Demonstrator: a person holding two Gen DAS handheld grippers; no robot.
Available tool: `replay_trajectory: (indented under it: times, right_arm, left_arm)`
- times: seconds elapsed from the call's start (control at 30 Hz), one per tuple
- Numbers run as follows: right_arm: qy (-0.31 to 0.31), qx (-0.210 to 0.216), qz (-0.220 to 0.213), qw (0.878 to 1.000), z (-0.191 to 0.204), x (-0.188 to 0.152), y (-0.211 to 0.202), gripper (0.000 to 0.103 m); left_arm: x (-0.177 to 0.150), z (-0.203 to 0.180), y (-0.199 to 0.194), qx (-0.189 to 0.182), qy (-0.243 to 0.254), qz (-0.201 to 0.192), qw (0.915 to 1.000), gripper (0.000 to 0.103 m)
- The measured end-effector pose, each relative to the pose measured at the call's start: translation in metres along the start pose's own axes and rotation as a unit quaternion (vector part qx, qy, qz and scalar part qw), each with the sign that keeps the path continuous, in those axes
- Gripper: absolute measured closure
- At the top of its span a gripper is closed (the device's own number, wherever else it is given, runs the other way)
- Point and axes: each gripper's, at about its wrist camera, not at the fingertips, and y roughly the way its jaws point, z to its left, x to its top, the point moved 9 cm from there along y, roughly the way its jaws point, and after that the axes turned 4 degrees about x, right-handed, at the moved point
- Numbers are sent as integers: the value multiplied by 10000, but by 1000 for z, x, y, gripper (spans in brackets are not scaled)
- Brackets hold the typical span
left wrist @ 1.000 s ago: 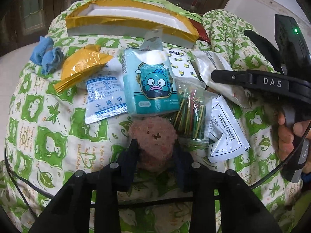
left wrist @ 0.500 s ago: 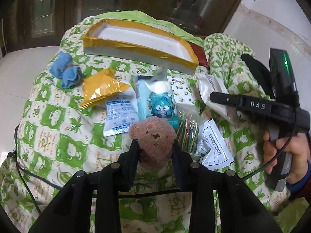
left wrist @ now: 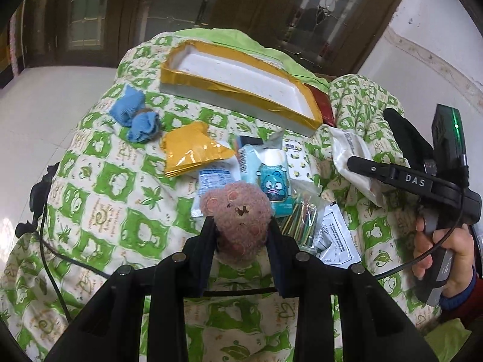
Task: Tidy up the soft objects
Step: 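Lift the pink plush with the left tool while the right tool grasps the white red-text bag, then carry the pink plush into the foam tray with the left tool while the right tool carries the bag there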
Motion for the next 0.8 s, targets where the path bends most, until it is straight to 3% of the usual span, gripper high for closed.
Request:
replay_trajectory:
  times: [0.3, 0.8]
  right_arm:
    - [-165, 35, 35, 9999, 10, 8, -5, 69]
    - [-242, -31, -70, 9997, 14, 43, -1, 69]
  left_arm:
    - [12, 1, -7, 51, -11, -29, 10000, 71]
    - [77, 6, -2, 173, 54, -189, 9997, 71]
